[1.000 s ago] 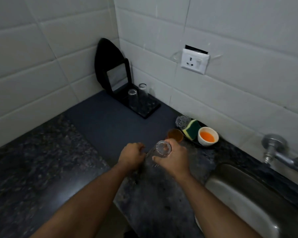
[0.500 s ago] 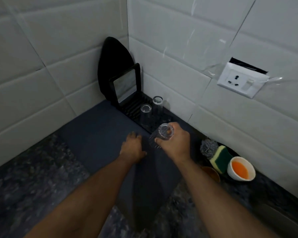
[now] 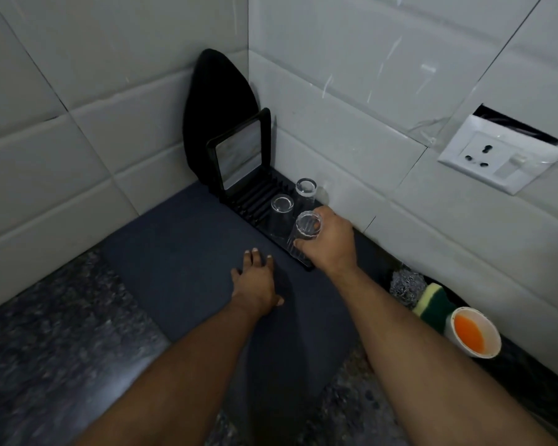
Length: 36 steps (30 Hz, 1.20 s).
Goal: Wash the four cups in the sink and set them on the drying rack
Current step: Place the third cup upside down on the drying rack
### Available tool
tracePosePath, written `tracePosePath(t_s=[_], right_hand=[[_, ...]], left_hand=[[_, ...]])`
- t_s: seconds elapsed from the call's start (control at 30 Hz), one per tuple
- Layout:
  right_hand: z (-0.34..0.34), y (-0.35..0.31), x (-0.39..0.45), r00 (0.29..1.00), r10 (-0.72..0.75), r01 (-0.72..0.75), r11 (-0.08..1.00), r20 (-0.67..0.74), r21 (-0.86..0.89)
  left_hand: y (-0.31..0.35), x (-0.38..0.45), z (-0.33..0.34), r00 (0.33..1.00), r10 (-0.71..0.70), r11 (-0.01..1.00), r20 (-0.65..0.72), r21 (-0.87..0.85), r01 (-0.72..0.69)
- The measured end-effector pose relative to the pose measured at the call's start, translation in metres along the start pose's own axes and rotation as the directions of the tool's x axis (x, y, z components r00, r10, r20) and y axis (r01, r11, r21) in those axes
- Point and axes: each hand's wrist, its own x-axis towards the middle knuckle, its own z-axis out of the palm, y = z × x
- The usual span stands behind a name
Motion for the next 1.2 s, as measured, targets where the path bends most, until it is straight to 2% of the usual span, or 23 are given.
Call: tracePosePath(t_s=[0.4,0.53,0.83,1.0,1.13,1.2], right_hand=[[0.016,0.020,0.013,0.998,-0.007,0.007,1.000,0.059,0.009],[0.010,0.016,0.008,0.997,-0.023,0.027,0.998,0.072,-0.051],[-0.005,0.013,-0.014,0.997,-0.007,0.008,1.000,0.081,-0.001],[-0.040,0.013,-0.062,0.997,-0.009,0.010,1.000,0.081,-0.015],[-0.090,0.024,-0.123,0.990,0.047,-0.027,0.989,0.133,-0.148],[-0.109,0.035,-0.146,0.991,0.021,0.014,0.967,0.135,-0.256]], left_hand=[[0.008,-0.003,-0.004,0.999,-0.034,0.999,0.037,-0.008,0.034],[0.007,-0.004,-0.001,0.999,-0.035,0.999,0.021,-0.031,0.036],[0.013,-0.017,0.001,0.998,-0.039,0.999,-0.043,0.008,0.039],[0.032,-0.057,0.019,0.979,0.055,0.998,-0.195,-0.003,-0.057],[0.068,-0.105,0.036,0.974,0.135,0.984,-0.183,-0.087,-0.153],[0.087,-0.124,0.048,0.965,0.194,0.970,-0.175,-0.114,-0.215]])
